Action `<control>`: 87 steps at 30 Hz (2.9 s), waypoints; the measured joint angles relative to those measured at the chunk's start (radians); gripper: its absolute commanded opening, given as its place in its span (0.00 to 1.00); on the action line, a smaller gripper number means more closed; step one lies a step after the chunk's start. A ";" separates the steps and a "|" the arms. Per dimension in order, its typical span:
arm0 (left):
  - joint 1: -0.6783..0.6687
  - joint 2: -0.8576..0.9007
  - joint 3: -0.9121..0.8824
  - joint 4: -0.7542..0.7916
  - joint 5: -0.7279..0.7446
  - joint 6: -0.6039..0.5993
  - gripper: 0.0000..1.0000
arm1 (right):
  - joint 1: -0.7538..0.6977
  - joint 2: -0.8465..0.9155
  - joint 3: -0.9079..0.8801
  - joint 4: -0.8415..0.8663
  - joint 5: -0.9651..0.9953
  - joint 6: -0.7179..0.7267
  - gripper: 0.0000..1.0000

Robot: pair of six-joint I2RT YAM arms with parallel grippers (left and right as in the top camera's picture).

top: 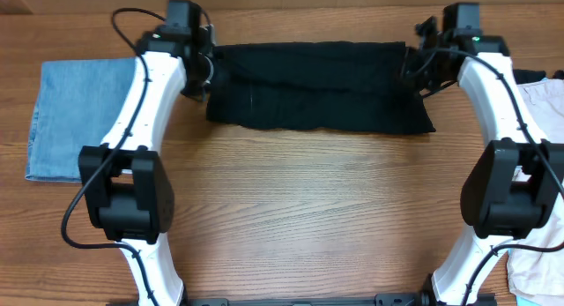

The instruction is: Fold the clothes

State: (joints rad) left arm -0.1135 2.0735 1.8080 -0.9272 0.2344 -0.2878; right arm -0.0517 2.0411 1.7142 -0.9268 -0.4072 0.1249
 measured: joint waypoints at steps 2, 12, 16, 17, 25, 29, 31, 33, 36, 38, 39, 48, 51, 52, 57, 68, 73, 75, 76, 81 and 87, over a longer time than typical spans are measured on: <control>-0.034 0.000 -0.045 0.042 -0.007 0.002 0.04 | 0.037 0.000 -0.042 0.009 0.032 -0.021 0.04; -0.082 0.125 -0.170 0.228 -0.040 0.002 0.10 | 0.084 0.000 -0.236 0.203 0.167 -0.039 0.04; -0.082 0.153 -0.169 0.248 -0.040 0.002 0.05 | 0.084 -0.003 -0.408 0.362 0.171 -0.039 0.04; -0.082 0.154 -0.169 0.248 -0.040 0.002 0.04 | 0.083 -0.008 -0.422 0.378 0.171 -0.032 0.04; -0.082 0.156 -0.139 0.017 -0.029 -0.002 0.04 | 0.083 -0.036 -0.428 0.166 0.160 0.085 0.04; -0.083 0.156 -0.138 -0.151 -0.021 -0.020 0.04 | 0.084 -0.041 -0.426 0.016 0.157 0.107 0.04; -0.083 0.157 -0.142 -0.195 -0.021 -0.021 0.04 | 0.084 -0.041 -0.426 -0.007 0.155 0.108 0.04; -0.083 0.146 -0.150 -0.200 -0.028 -0.021 0.04 | 0.084 -0.041 -0.426 -0.008 0.154 0.109 0.04; -0.083 0.048 -0.185 -0.198 -0.057 -0.026 0.04 | 0.084 -0.043 -0.415 -0.027 0.151 0.110 0.05; -0.083 -0.090 -0.185 -0.194 -0.092 -0.036 0.04 | 0.084 -0.056 -0.377 -0.067 0.118 0.090 0.05; -0.083 -0.174 -0.184 -0.192 -0.121 -0.050 0.04 | 0.086 -0.075 -0.336 -0.095 0.095 0.065 0.04; 0.006 -0.378 -0.182 -0.141 -0.222 -0.105 0.54 | 0.326 -0.168 -0.164 0.021 0.046 -0.087 0.04; 0.087 -0.378 -0.182 -0.142 -0.237 -0.102 1.00 | 0.500 -0.167 -0.164 0.063 0.218 -0.230 0.04; 0.100 -0.378 -0.182 -0.145 -0.241 -0.103 1.00 | 0.544 -0.166 -0.164 0.091 0.260 -0.255 0.04; 0.100 -0.378 -0.182 -0.158 -0.243 -0.103 1.00 | 0.600 -0.072 -0.164 0.189 0.363 -0.331 0.04; 0.100 -0.378 -0.182 -0.158 -0.243 -0.103 1.00 | 0.595 0.062 -0.164 0.266 0.335 -0.418 0.04; 0.100 -0.378 -0.182 -0.158 -0.243 -0.103 1.00 | 0.595 0.093 -0.164 0.290 0.345 -0.418 0.04; 0.100 -0.378 -0.182 -0.158 -0.243 -0.103 1.00 | 0.595 0.113 -0.164 0.301 0.356 -0.418 0.04; 0.100 -0.378 -0.182 -0.158 -0.243 -0.103 1.00 | 0.594 0.113 -0.164 0.333 0.367 -0.414 0.04; 0.100 -0.378 -0.182 -0.158 -0.243 -0.103 1.00 | 0.548 0.113 -0.159 0.531 0.454 -0.391 0.04; 0.100 -0.378 -0.182 -0.158 -0.243 -0.103 1.00 | 0.460 0.113 -0.148 0.771 0.482 -0.377 0.04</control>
State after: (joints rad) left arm -0.0132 1.6955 1.6257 -1.0851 -0.0090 -0.3904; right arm 0.4088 2.1544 1.5661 -0.1562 0.0750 -0.2523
